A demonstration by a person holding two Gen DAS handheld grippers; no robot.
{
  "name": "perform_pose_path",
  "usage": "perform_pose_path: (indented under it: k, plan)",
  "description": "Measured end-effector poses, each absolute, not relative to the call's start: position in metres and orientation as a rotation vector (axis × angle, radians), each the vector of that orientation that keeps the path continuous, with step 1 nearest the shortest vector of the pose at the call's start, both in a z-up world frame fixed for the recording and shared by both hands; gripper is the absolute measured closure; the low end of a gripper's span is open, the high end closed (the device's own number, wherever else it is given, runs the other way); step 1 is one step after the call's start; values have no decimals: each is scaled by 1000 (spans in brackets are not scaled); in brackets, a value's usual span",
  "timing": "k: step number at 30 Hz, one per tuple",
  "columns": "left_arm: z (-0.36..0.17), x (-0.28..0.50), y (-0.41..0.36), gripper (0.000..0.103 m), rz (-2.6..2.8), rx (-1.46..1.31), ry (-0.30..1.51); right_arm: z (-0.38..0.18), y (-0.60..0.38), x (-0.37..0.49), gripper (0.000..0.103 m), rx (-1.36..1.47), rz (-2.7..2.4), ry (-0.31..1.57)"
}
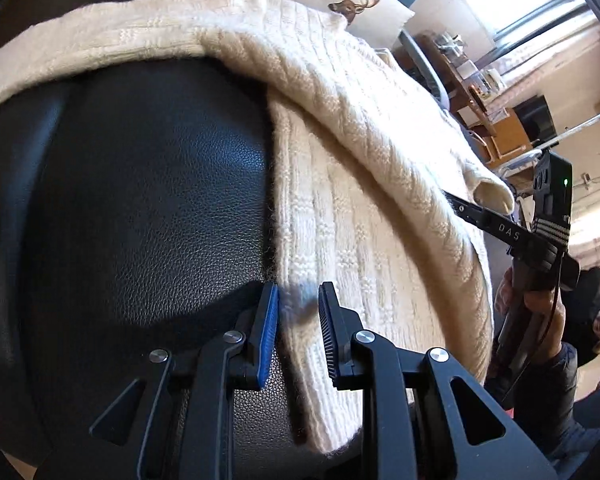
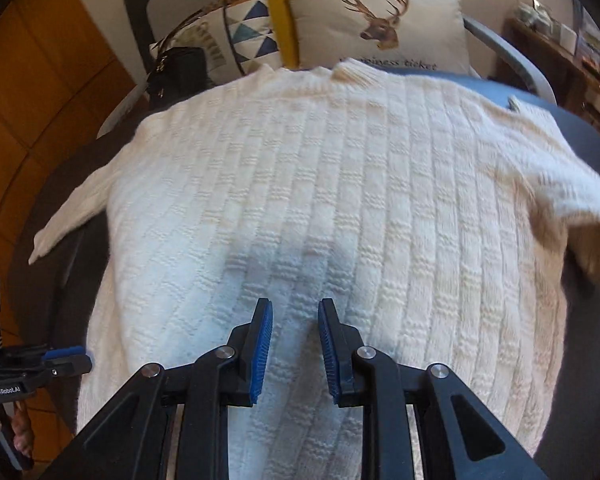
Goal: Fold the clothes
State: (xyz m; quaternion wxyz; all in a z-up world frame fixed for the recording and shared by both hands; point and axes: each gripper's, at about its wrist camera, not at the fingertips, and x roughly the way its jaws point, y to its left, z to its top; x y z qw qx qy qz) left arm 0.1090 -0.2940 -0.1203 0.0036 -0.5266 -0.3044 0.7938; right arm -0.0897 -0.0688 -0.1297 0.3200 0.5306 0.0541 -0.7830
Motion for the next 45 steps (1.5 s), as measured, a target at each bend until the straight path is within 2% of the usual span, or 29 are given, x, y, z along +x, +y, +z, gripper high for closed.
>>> perform_pose_path:
  k: [3,4,5,8,15,21,25,28,33,39,42,45]
  plan:
    - [-120,110,-292,81,2523,-1663,-890,-134,-68,-90,80,1395,-2053,118]
    - [-120,111,-291,90,2537,-1672,-862,-135,-69,-90,78,1388,-2054,120]
    - [-120,111,-290,95,2550,-1680,-837,-135,-70,-89,78,1382,-2055,125]
    - [-118,106,-303,100,2570,-1642,-893,-137,-74,-88,77,1364,-2063,146]
    - [-84,178,-348,100,2733,-1540,-994,-140,-68,-92,77,1340,-2052,119]
    - [-126,191,-359,97,2615,-1734,-1118,-139,-75,-89,77,1307,-2089,187]
    - [-109,188,-379,97,2688,-1638,-1176,-132,-75,-92,77,1342,-2070,185]
    - [-92,177,-396,94,2721,-1505,-1223,-114,-78,-89,77,1281,-2081,135]
    - [-84,123,-394,92,2734,-1420,-1127,-105,-114,-71,77,1228,-2004,231]
    - [-115,43,-378,92,2650,-1486,-1092,-127,-133,-71,77,1297,-1967,299]
    - [-141,32,-388,92,2627,-1599,-1140,-135,-134,-72,77,1320,-1960,323]
    - [-149,38,-404,98,2643,-1558,-1217,-141,-134,-77,77,1307,-1965,321]
